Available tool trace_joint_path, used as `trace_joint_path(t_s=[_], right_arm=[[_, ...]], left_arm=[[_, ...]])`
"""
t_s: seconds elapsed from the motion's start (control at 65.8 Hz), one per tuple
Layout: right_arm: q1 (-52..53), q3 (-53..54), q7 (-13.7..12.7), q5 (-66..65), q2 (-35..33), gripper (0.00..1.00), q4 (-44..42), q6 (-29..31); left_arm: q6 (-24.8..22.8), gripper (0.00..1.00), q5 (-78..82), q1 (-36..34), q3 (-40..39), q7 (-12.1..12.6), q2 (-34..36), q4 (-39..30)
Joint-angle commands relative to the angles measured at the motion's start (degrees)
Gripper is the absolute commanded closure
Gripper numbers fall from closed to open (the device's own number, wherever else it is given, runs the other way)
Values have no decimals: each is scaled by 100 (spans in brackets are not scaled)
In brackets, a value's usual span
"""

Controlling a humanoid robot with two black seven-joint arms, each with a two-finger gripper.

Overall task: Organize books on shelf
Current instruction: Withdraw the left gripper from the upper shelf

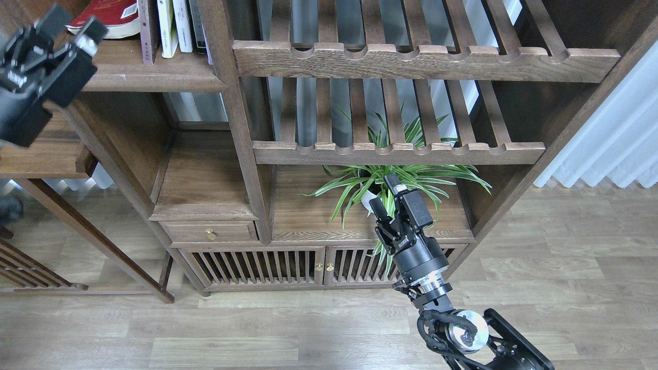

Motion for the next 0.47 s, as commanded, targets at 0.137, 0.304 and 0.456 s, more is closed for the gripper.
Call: trace_joint_path(t_s=[0.137, 0.304, 0.456], right_arm=[[34, -14, 1, -34, 0, 1, -19, 0], [140, -111, -8, -157, 0, 1, -28, 0], [210, -137, -8, -359, 0, 1, -45, 0]], left_arm=[[0, 2, -20, 1258, -384, -6, -522, -36], [0, 1, -20, 1838, -287, 20, -1349, 69], [0, 1, -90, 1900, -270, 29, -1877, 263]])
